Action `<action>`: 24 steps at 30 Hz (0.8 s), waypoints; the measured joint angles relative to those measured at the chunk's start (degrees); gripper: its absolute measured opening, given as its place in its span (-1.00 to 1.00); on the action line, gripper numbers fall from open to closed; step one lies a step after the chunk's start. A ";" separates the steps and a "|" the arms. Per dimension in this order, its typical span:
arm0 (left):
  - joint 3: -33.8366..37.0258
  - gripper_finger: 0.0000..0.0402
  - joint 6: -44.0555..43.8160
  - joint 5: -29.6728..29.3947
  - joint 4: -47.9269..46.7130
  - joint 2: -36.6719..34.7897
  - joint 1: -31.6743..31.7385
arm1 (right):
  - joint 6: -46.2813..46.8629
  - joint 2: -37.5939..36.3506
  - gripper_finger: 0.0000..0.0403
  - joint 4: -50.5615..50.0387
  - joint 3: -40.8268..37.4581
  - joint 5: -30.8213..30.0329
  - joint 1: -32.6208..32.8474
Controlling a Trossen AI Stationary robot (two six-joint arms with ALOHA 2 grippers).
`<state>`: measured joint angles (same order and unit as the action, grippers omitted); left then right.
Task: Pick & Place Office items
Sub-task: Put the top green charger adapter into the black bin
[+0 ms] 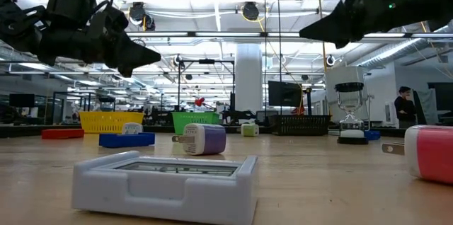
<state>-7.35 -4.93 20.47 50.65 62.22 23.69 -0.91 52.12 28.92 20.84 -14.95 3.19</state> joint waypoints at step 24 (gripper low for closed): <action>-23.20 -0.96 10.66 -17.67 -57.28 0.02 -22.78 | -1.55 0.00 -1.00 5.38 -6.62 -10.91 13.80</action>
<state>-30.56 5.73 2.80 -6.63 62.24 0.91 -2.46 52.12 34.30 14.22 -25.87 16.99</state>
